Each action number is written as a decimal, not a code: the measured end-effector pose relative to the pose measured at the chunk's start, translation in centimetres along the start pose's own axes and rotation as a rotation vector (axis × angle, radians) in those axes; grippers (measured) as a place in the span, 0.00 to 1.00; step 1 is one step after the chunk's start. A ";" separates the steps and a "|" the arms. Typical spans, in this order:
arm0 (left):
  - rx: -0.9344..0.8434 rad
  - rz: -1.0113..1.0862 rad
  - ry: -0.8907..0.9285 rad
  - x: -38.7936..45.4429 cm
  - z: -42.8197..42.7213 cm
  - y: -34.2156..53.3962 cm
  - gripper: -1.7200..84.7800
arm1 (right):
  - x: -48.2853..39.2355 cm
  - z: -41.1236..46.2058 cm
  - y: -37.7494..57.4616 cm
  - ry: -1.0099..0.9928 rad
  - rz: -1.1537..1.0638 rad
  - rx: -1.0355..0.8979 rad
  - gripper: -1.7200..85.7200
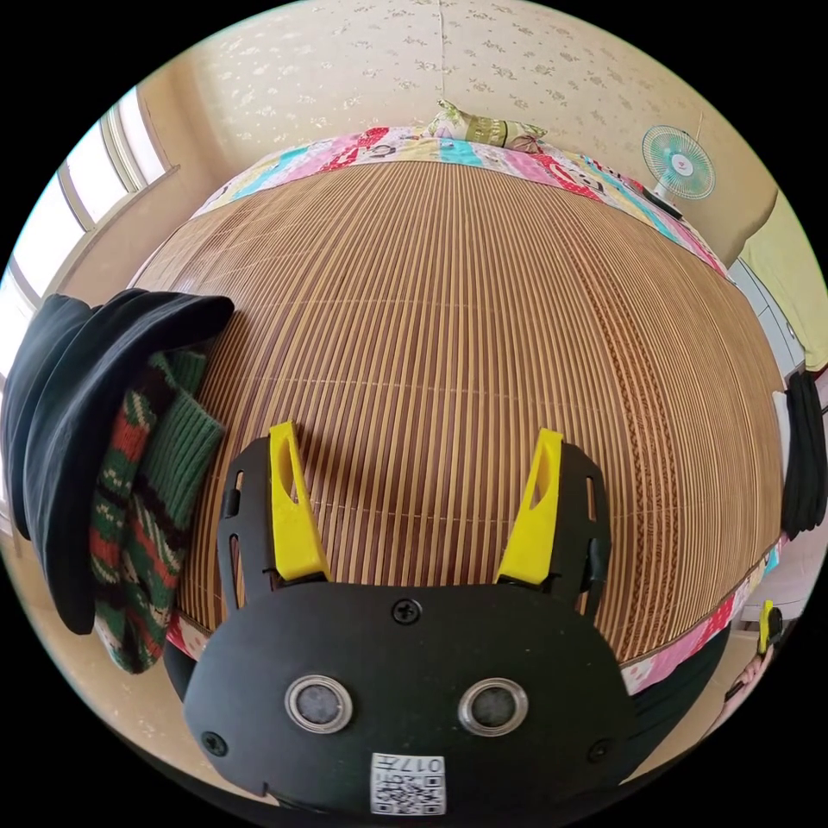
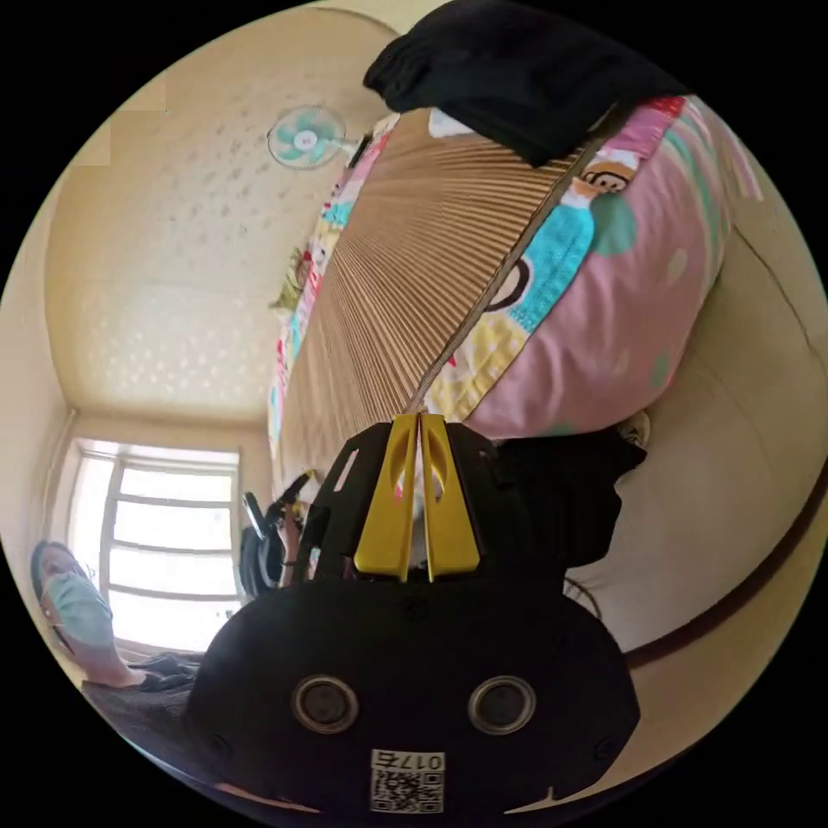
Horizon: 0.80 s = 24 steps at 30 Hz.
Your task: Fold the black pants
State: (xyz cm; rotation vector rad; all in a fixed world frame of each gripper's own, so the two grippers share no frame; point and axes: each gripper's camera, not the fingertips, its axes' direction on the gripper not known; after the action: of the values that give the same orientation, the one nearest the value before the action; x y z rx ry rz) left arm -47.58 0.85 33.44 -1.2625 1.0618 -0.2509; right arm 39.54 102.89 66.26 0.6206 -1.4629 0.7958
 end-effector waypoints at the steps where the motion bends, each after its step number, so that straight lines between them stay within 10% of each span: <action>1: 0.000 0.000 0.000 -0.1 0.1 0.0 0.42 | 0.8 -1.6 0.3 -0.107 0.003 0.097 0.03; 6: -0.031 -0.008 0.023 -2.1 0.3 -0.4 0.38 | 0.2 -2.8 -2.3 -0.118 0.044 0.156 0.04; 10: 0.007 -0.010 0.218 -5.8 -2.3 1.5 0.09 | -6.8 -4.8 -7.5 0.246 -0.039 0.271 0.07; 15: -0.053 0.157 0.778 -10.8 -4.9 6.2 0.03 | -14.0 -6.2 -15.8 0.594 -0.168 0.439 0.19; 20: -0.027 0.264 0.809 -14.2 -8.5 12.3 0.02 | -13.3 1.9 -25.7 0.855 -0.166 0.117 0.16; 24: -0.001 0.277 0.839 -18.5 -10.7 14.7 0.01 | -16.4 3.1 -24.0 0.851 -0.079 0.255 0.08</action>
State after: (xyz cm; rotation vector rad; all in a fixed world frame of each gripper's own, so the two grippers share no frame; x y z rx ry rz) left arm -71.14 11.57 31.02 -0.9943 1.9308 -0.5941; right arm 57.35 84.25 52.48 0.4353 -0.5637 1.0252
